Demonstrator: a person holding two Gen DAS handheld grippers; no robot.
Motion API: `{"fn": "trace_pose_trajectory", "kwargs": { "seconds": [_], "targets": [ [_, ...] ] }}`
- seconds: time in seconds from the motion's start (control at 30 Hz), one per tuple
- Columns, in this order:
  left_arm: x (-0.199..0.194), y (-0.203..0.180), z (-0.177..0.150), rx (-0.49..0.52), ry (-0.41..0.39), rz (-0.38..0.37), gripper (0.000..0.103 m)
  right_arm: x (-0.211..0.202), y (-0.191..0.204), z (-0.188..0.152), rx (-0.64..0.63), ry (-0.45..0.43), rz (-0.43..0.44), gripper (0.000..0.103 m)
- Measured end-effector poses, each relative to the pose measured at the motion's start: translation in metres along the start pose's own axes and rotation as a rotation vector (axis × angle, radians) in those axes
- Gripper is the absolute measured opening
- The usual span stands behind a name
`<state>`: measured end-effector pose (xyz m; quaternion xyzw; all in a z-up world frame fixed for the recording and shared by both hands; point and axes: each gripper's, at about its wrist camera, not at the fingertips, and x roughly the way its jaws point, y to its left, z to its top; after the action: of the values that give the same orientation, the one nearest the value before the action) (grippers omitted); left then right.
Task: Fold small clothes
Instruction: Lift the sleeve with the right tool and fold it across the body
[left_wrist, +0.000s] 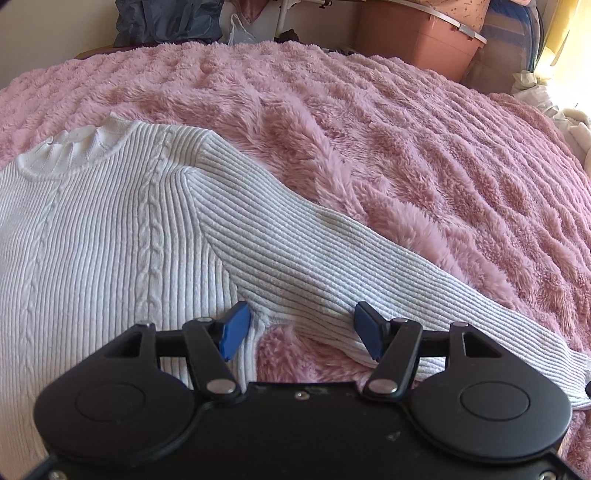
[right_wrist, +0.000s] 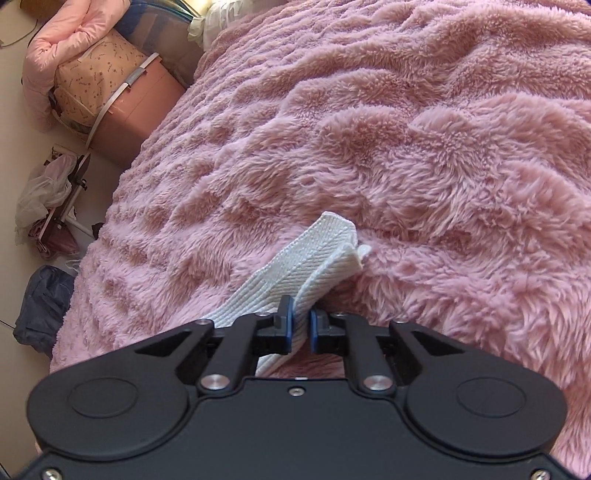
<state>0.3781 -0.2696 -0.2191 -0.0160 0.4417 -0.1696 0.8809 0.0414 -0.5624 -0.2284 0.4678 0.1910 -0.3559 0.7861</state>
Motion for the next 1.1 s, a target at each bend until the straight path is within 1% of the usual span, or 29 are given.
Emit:
{"fn": "trace_pose_trajectory", "kwargs": {
  "seconds": [0.07,0.13,0.2,0.3,0.47,0.53,0.63,0.73,0.8,0.97,1.1],
  "targets": [
    [-0.004,0.001,0.000,0.000,-0.003,-0.007,0.066,-0.005,0.002,0.000,-0.003,-0.014,0.010,0.009],
    [-0.008,0.005,0.001,-0.021,-0.013,-0.023,0.066,-0.011,0.005,0.002,-0.005,-0.023,0.023,0.009],
    [-0.020,0.012,0.002,-0.043,-0.030,-0.031,0.066,-0.018,0.010,0.004,-0.004,-0.024,0.046,0.009],
    [-0.049,0.026,-0.001,-0.048,-0.074,-0.019,0.066,-0.030,0.026,0.009,-0.025,-0.039,0.095,0.009],
    [-0.095,0.065,-0.022,-0.074,-0.088,0.021,0.066,-0.052,0.074,0.013,-0.078,-0.069,0.212,0.009],
    [-0.111,0.082,-0.034,-0.086,-0.072,0.042,0.066,-0.058,0.098,0.010,-0.105,-0.078,0.262,0.009],
    [-0.132,0.110,-0.055,-0.120,-0.050,0.059,0.066,-0.063,0.134,0.000,-0.142,-0.067,0.336,0.009],
    [-0.155,0.138,-0.076,-0.182,-0.045,0.081,0.066,-0.065,0.172,-0.018,-0.180,-0.040,0.418,0.009],
    [-0.174,0.160,-0.091,-0.232,-0.067,0.097,0.066,-0.067,0.196,-0.034,-0.204,-0.021,0.475,0.009],
    [-0.215,0.205,-0.119,-0.312,-0.101,0.130,0.066,-0.072,0.263,-0.096,-0.267,0.047,0.621,0.009],
    [-0.250,0.240,-0.139,-0.371,-0.156,0.159,0.066,-0.071,0.310,-0.154,-0.323,0.124,0.714,0.009]
  ]
}}
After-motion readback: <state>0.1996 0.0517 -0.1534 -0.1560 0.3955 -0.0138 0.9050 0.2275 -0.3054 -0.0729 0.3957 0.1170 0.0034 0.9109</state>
